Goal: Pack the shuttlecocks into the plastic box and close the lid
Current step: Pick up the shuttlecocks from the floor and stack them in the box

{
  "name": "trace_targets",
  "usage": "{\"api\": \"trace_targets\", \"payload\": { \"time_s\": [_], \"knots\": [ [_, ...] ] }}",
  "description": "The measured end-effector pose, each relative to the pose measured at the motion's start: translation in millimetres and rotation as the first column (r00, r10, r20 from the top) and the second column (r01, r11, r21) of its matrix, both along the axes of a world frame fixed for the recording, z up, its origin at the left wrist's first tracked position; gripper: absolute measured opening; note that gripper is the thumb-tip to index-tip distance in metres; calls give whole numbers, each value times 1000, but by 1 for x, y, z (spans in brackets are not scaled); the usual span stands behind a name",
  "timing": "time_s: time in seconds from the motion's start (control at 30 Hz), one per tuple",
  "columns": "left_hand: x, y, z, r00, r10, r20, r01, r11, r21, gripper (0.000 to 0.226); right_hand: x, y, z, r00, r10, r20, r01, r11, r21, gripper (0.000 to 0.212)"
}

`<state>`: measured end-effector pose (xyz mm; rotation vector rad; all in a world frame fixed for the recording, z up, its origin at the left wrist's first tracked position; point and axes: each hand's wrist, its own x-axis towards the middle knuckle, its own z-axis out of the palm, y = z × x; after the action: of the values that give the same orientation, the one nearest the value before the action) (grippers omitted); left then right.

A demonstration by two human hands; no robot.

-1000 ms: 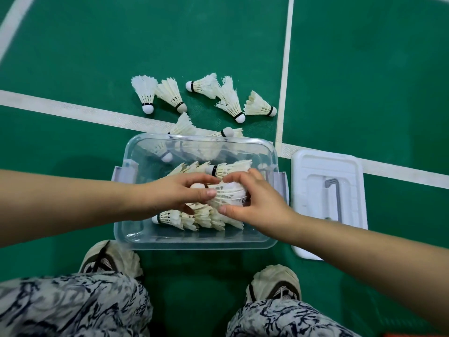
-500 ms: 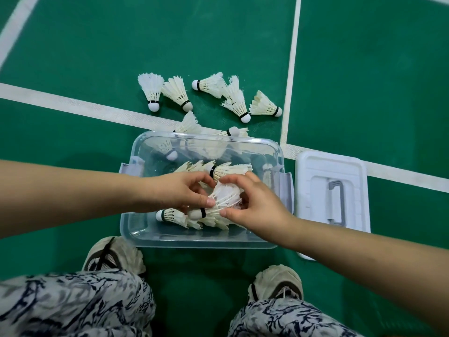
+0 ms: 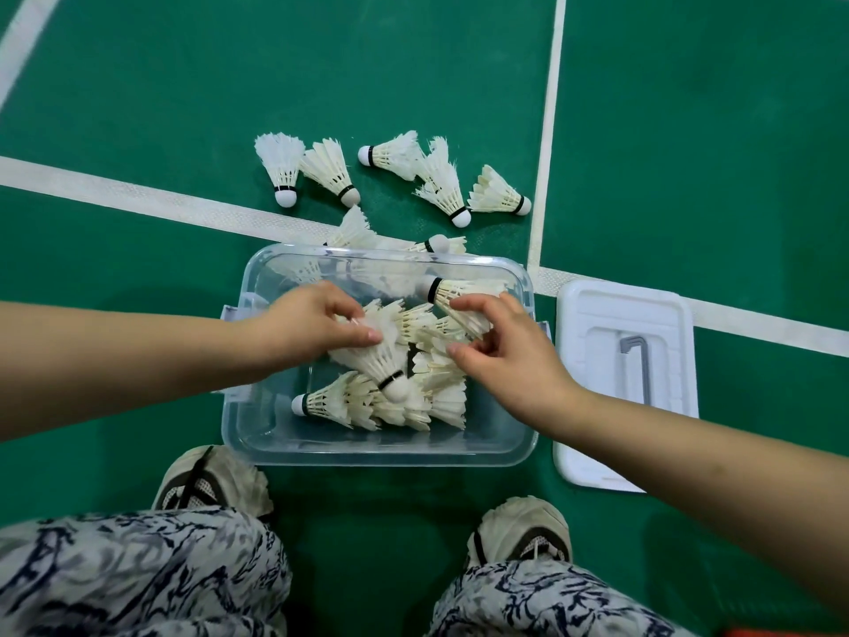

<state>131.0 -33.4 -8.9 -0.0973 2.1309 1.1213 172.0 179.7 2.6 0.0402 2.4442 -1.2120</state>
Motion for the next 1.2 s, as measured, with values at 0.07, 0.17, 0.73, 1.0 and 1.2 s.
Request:
{"api": "trace_targets", "payload": {
  "time_s": [0.07,0.17,0.73,1.0,1.2],
  "knots": [
    [-5,-4,0,989,84,-124,-91,995,-49,13,-1,4,-1,1000,-14,-18,14,1000,-2,34],
    [-6,-4,-1,987,95,-128,-102,994,-45,17,0,6,-1,999,-15,-29,15,1000,-3,32],
    [2,8,-12,962,-116,-248,41,956,-290,23,8,9,2,1000,3,2,-3,999,-46,33],
    [7,25,-20,980,-177,-93,163,976,-142,16,10,9,4,1000,17,0,-17,999,-28,34],
    [6,41,-26,955,-288,73,292,955,-47,12,11,9,3,1000,21,6,-21,1000,-23,34]
  ]
}}
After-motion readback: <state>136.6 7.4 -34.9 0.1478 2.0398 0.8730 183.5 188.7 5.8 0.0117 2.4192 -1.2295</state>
